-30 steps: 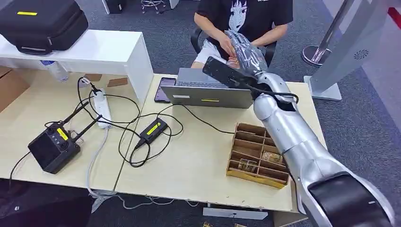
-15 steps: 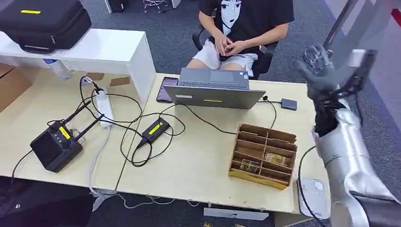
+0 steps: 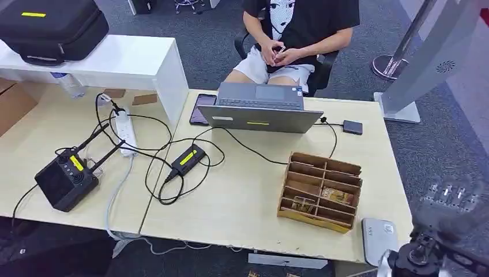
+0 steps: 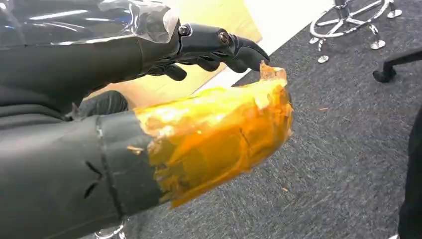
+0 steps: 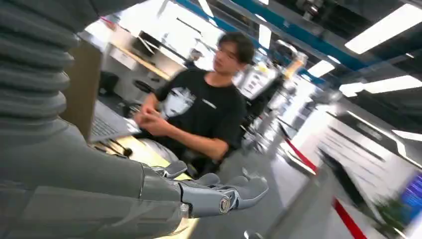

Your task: Pass the card to the sensor for recognition and then transmit it.

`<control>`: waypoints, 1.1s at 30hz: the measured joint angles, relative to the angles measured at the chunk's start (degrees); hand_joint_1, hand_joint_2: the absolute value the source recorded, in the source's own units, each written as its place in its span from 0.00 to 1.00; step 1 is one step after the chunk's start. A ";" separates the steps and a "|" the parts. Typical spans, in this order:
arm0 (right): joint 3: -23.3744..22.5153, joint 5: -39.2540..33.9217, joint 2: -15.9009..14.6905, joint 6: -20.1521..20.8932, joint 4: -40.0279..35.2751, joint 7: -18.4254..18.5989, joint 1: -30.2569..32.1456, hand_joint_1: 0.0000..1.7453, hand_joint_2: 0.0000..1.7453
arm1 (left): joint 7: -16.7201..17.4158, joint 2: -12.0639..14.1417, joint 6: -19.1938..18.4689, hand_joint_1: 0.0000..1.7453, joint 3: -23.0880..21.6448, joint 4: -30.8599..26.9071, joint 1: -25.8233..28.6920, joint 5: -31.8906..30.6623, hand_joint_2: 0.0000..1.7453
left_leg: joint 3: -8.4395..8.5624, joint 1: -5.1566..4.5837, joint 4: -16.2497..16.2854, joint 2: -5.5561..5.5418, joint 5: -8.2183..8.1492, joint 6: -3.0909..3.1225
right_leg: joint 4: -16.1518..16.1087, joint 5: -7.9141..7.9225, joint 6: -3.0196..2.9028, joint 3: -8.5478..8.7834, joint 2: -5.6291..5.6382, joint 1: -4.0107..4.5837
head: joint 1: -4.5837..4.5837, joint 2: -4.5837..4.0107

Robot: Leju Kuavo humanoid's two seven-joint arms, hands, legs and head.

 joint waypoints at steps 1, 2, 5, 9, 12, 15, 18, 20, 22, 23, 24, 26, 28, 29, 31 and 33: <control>0.28 0.15 0.20 -2.10 -2.07 -1.73 1.43 0.00 0.00 | 0.00 0.00 0.00 0.00 0.00 0.00 -0.01 0.00 0.00 | -0.01 -0.02 0.00 -0.01 -0.02 0.03 | 0.00 -0.04 0.06 0.02 0.00 -0.04 | 0.00 0.00; 0.55 0.33 0.30 -4.17 -4.20 -3.76 2.88 0.00 0.00 | -0.02 0.00 0.00 0.00 0.00 0.00 0.01 0.02 0.00 | 0.00 -0.04 0.01 -0.04 -0.02 0.04 | 0.00 -0.04 0.06 0.03 -0.01 -0.06 | 0.02 0.00; 1.20 0.77 0.79 -9.33 -9.72 -8.24 6.42 0.00 0.00 | -0.02 0.02 0.02 0.00 0.00 -0.02 0.05 0.04 0.00 | 0.02 -0.06 0.02 -0.01 -0.04 0.07 | -0.01 -0.03 0.07 0.05 -0.01 -0.08 | 0.02 0.00; 3.00 5.95 1.44 -18.67 -17.24 -17.65 11.31 0.00 0.00 | -0.28 0.02 0.00 0.00 0.00 -0.02 0.06 -0.50 0.00 | 0.04 -0.08 0.03 -0.02 -0.05 0.07 | -0.01 -0.03 0.07 0.02 0.00 -0.09 | 0.00 0.00; -0.64 20.74 1.53 -22.44 -22.12 -24.24 12.04 0.00 0.00 | -1.95 0.02 0.00 0.00 0.00 -0.02 0.05 -1.66 0.00 | 0.10 -0.09 0.03 0.06 -0.07 0.10 | -0.01 -0.03 0.07 -0.01 0.07 -0.10 | 0.00 0.00; -5.51 38.05 1.59 -22.88 -28.19 -24.74 11.76 0.00 0.00 | -2.62 0.02 0.00 0.00 0.00 -0.04 0.04 -1.38 0.00 | 0.09 -0.09 0.02 0.15 -0.09 0.11 | -0.01 -0.03 0.07 0.07 0.13 -0.09 | 0.04 0.00; -6.19 53.57 1.70 -23.12 -31.84 -22.61 10.83 0.00 0.00 | -2.75 0.04 0.02 0.00 0.00 -0.04 0.05 -0.35 0.00 | 0.22 -0.03 0.02 0.31 -0.09 0.12 | -0.06 0.00 0.09 0.16 0.27 -0.03 | 0.13 0.02; -4.58 68.77 1.72 -23.16 -36.19 -24.67 10.98 0.00 0.00 | -2.73 0.04 0.02 0.00 0.00 -0.17 0.06 0.48 0.00 | 0.18 -0.16 0.00 0.22 -0.08 0.12 | 0.03 -0.03 0.09 0.12 0.23 -0.15 | 0.17 0.00; -1.63 78.74 1.72 -23.18 -39.29 -24.87 10.90 0.00 1.00 | -2.40 0.04 0.00 0.00 0.00 -0.37 0.07 1.07 0.00 | 0.24 0.00 0.02 0.27 -0.09 0.11 | 0.01 -0.02 0.08 0.18 0.25 -0.04 | 0.22 0.00; -0.26 81.12 1.72 -23.20 -40.36 -24.80 10.92 0.00 1.00 | -2.40 0.04 0.02 0.00 0.00 -0.39 0.06 1.18 0.00 | 0.24 -0.04 0.02 0.26 -0.08 0.11 | 0.01 -0.02 0.08 0.17 0.25 -0.03 | 0.17 0.00; 0.68 82.85 1.72 -23.23 -41.24 -24.80 10.87 0.00 1.00 | -2.34 0.04 0.02 0.00 0.00 -0.50 0.06 1.22 0.00 | 0.24 -0.06 0.01 0.25 -0.08 0.11 | 0.02 -0.02 0.08 0.17 0.24 -0.05 | 0.13 0.00; 2.67 87.83 1.72 -23.27 -42.50 -24.74 10.63 0.00 1.00 | -1.73 0.04 0.02 0.00 0.00 -0.52 0.07 1.36 0.00 | 0.25 -0.05 0.01 0.28 -0.08 0.11 | 0.02 -0.02 0.08 0.20 0.25 -0.05 | 0.17 0.00; 3.93 93.23 1.68 -23.27 -42.50 -24.74 10.35 0.00 1.00 | -0.89 0.04 0.02 0.00 0.00 -0.57 0.06 1.07 0.00 | 0.27 -0.06 0.01 0.28 -0.08 0.11 | 0.02 -0.02 0.08 0.22 0.26 -0.06 | 0.17 0.00; 4.00 95.33 1.68 -23.27 -42.39 -24.74 10.29 0.00 1.00 | -0.42 0.04 0.00 0.00 0.00 -0.59 0.06 0.94 0.00 | 0.26 -0.06 0.01 0.27 -0.08 0.12 | 0.01 -0.02 0.09 0.22 0.24 -0.06 | 0.20 0.00; 3.34 98.03 1.59 -23.25 -41.06 -24.74 9.30 0.00 1.00 | 0.99 0.04 0.02 0.00 0.00 -0.61 0.08 0.31 0.00 | 0.26 -0.06 0.01 0.28 -0.08 0.12 | 0.01 -0.01 0.10 0.25 0.24 -0.05 | 0.17 0.00; 0.71 101.25 1.31 -23.23 -37.07 -24.30 7.70 0.00 1.00 | 2.34 0.02 0.00 0.00 0.00 -0.61 0.05 -0.20 0.00 | 0.30 -0.07 0.02 0.31 -0.08 0.12 | 0.01 0.00 0.11 0.29 0.27 -0.06 | 0.20 0.00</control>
